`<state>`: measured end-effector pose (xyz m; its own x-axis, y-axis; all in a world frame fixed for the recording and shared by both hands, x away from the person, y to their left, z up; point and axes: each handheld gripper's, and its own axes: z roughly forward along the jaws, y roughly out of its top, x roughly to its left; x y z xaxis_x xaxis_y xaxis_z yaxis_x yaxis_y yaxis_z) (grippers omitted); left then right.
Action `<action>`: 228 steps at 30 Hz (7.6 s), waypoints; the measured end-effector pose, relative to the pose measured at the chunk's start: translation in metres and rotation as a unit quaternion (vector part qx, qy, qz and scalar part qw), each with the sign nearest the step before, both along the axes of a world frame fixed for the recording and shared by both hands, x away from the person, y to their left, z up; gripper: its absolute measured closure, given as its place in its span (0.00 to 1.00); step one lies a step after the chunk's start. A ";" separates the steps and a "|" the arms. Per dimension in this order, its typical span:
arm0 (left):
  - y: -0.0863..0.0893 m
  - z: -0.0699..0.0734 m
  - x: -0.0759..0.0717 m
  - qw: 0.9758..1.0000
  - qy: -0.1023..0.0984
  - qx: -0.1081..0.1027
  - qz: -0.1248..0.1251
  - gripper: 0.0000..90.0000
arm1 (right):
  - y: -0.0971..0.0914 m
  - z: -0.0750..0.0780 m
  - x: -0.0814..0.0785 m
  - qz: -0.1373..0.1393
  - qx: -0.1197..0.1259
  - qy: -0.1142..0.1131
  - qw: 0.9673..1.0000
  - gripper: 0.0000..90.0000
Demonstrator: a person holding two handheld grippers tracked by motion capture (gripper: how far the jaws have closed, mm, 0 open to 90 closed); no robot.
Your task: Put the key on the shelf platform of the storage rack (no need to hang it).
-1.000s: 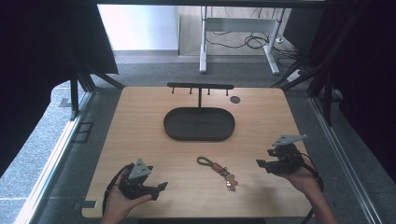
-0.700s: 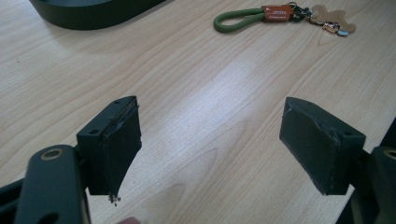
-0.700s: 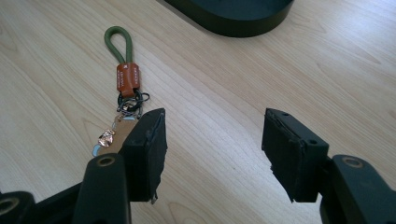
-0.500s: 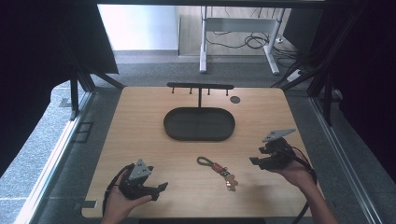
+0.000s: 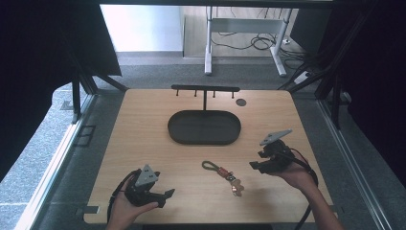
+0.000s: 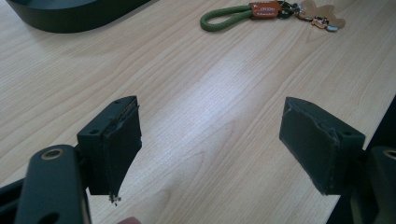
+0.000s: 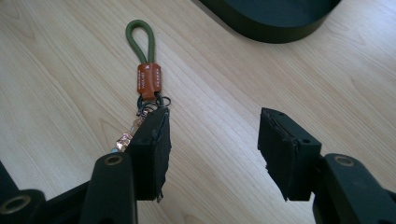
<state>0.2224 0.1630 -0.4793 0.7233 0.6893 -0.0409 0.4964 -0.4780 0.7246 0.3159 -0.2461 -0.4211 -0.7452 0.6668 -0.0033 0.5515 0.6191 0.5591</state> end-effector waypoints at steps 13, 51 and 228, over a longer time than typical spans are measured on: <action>0.001 0.003 -0.002 1.000 -0.004 -0.002 0.001 0.24 | 0.030 -0.004 0.006 0.029 -0.016 0.014 0.999 0.52; 0.003 0.002 -0.001 1.000 -0.004 -0.003 0.000 0.24 | 0.088 -0.043 0.016 0.066 -0.065 0.062 0.994 0.52; -0.017 -0.017 0.001 0.996 0.043 0.058 -0.058 0.23 | 0.074 0.046 0.029 0.042 -0.052 0.007 0.998 0.74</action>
